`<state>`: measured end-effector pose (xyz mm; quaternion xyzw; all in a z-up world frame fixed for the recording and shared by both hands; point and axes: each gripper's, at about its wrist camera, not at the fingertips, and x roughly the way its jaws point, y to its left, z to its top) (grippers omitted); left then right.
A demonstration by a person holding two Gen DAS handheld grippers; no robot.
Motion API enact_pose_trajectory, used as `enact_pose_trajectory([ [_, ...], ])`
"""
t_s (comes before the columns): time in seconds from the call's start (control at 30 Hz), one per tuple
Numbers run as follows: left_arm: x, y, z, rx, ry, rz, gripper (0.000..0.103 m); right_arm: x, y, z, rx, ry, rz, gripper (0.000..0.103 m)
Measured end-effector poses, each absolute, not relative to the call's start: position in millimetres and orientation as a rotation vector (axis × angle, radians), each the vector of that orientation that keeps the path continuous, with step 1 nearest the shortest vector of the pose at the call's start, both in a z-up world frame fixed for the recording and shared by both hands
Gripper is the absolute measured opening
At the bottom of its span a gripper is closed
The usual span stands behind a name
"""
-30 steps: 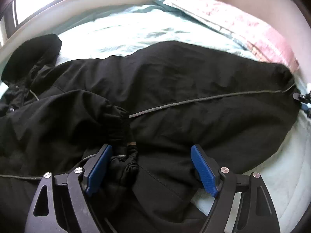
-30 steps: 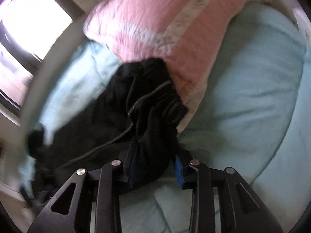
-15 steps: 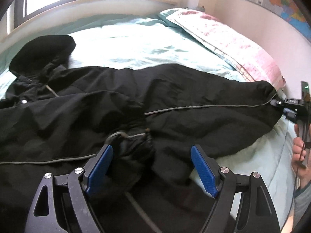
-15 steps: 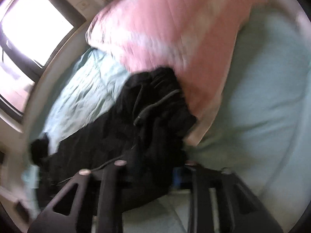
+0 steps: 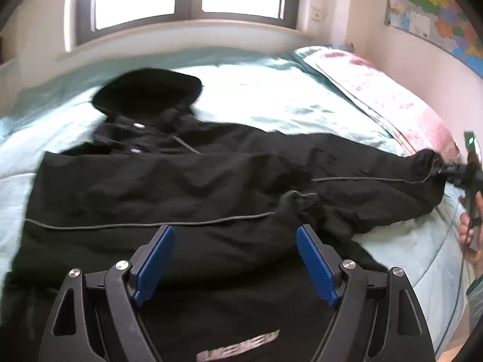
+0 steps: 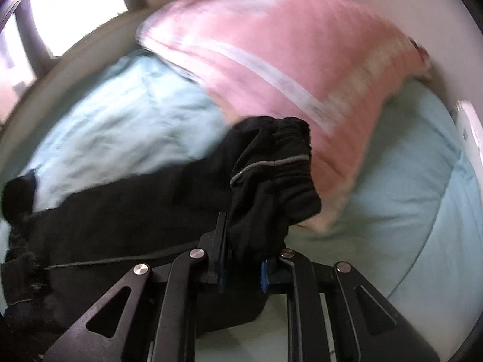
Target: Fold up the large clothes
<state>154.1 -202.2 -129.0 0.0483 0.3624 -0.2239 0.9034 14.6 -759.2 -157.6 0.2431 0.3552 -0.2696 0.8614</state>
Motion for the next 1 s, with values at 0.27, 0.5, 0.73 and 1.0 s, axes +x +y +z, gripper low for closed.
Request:
enact_pose_trajectory([
  [0.27,153,-131,-97,0.034,0.734,-0.396,0.083,52,-609,-48,0.284,0.630,-0.319,0.020],
  [0.5,146,-75,-93,0.018,0.719,-0.371,0.083,97,-437,-20,0.148,0.645,-0.076,0.020],
  [0.73,146,-18,-109,0.008,0.745,-0.334,0.083,143,-302,-64,0.053,0.757,0.088,0.020],
  [1.0,164,35,-144,-0.104,0.815,-0.303,0.083,191,-197,-158,-0.038,0.942,0.168,0.020],
])
